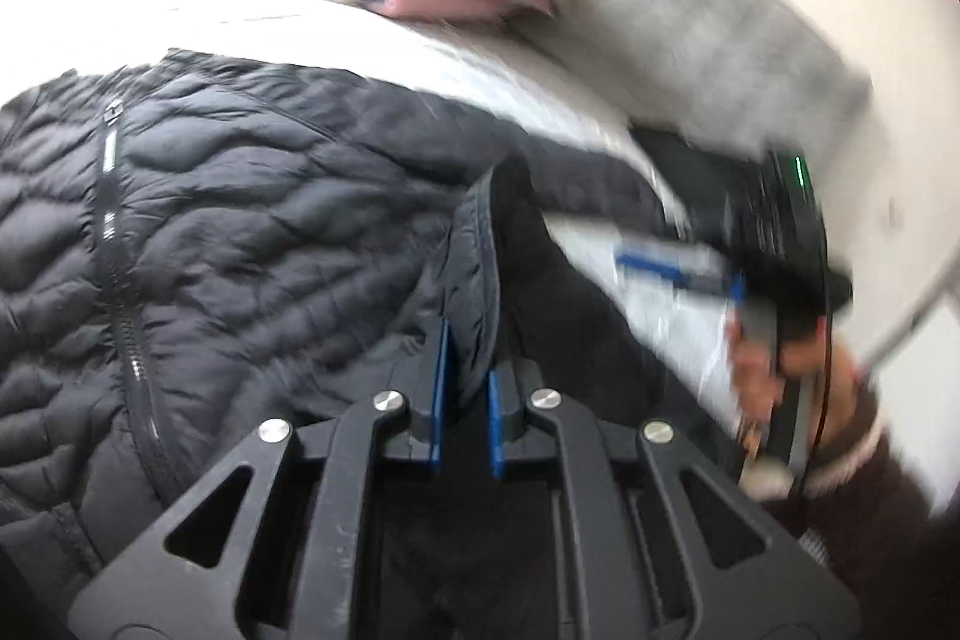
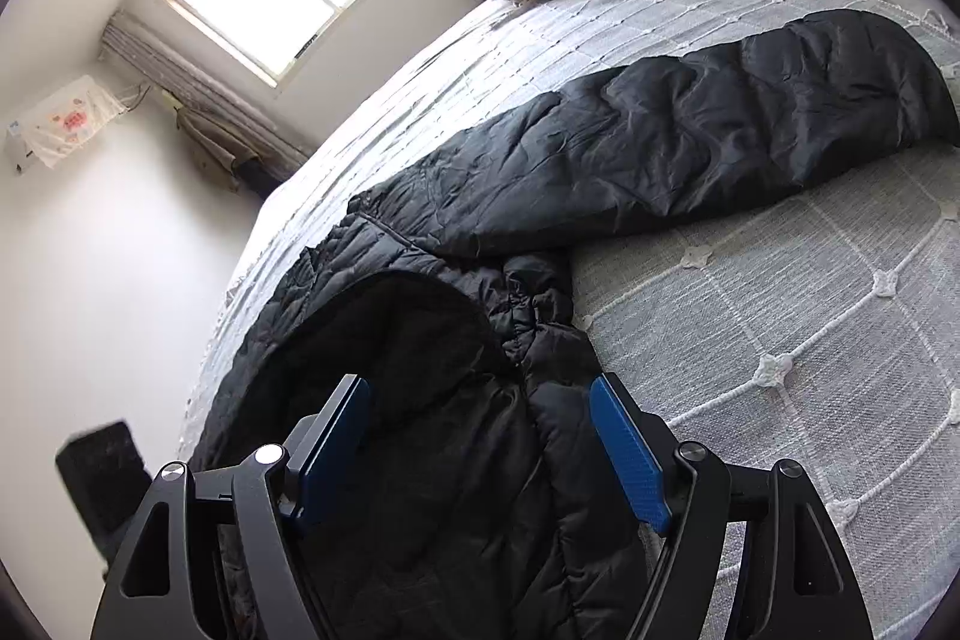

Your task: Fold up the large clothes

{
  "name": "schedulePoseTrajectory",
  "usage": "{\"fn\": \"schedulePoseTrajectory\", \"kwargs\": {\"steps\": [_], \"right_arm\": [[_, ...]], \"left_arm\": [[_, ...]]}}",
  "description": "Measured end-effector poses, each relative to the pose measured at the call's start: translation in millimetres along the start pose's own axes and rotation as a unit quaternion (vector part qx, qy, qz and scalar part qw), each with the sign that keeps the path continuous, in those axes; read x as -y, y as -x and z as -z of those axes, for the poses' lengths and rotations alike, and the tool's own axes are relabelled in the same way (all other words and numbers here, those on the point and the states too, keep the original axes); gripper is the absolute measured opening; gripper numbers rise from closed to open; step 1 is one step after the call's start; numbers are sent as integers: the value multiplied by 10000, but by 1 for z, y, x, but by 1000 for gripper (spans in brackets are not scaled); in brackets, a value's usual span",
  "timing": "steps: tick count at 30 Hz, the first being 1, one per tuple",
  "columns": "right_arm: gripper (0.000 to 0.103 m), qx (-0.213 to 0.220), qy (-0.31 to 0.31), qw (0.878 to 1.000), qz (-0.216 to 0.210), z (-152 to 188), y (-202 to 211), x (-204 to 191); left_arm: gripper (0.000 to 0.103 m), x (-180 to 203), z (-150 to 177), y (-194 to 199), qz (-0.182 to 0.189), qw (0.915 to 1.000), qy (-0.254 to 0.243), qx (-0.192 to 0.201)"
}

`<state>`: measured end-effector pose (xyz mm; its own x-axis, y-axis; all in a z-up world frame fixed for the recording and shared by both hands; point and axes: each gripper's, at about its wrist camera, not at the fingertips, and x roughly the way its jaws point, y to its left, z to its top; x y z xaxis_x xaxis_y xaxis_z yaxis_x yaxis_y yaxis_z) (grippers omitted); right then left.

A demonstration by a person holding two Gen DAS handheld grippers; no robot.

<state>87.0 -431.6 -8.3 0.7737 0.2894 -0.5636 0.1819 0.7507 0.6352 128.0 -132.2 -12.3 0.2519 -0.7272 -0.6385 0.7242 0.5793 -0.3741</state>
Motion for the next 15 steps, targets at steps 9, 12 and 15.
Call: {"fn": "schedulePoseTrajectory", "kwargs": {"steps": [9, 12, 15], "right_arm": [[77, 201, 134, 9997, -67, -1, 16, -8], [77, 272, 319, 9990, -168, -1, 19, -18], [75, 295, 692, 9970, -163, 2, 14, -34]], "left_arm": [[19, 5, 32, 1, -139, 9929, -445, -1099], [33, 1, 24, 29, -4, 9985, -171, -523], [40, -2, 15, 41, 7, 10000, 79, 34]]}}
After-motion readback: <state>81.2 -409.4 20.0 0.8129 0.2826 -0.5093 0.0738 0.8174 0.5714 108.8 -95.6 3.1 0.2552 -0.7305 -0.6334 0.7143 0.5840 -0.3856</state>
